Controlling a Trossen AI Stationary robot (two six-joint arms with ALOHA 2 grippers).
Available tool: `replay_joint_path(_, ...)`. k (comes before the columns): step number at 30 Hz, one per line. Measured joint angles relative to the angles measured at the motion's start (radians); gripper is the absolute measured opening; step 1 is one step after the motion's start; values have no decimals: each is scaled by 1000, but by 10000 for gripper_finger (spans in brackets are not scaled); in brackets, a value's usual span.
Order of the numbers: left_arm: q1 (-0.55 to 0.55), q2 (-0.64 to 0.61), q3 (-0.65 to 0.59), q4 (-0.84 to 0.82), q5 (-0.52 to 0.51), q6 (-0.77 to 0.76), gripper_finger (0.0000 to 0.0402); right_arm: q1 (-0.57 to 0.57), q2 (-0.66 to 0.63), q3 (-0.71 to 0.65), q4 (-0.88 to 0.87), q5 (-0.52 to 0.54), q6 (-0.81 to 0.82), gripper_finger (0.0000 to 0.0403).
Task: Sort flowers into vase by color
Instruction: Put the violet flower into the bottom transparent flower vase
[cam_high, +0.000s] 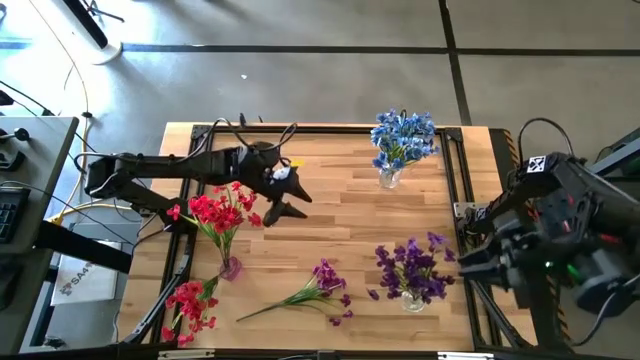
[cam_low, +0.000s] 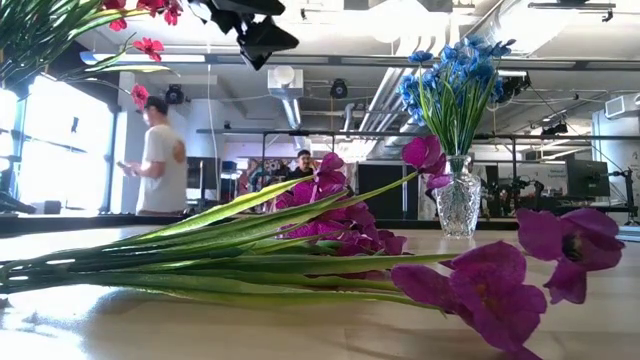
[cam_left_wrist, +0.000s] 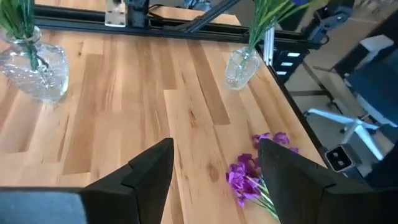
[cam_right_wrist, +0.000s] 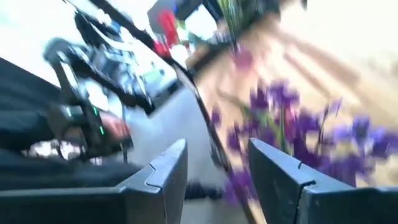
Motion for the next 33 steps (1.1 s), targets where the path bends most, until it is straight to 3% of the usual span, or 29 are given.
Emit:
replay_joint_path(5,-62,25,0,0,-152,-40,223,-35,0,65,0,144,-112,156)
replay_joint_path(11,-120,78,-1,-2,-237,-135,223,-128,0,78,0,156,-207,155)
replay_joint_path(23,-208,203,-1,68,-263,-259,223,-265,0,77,0,150,-309,155)
replay_joint_path(33,-253,297,-1,108,-264,-309,223,-301,-3,77,0,146,-323,155)
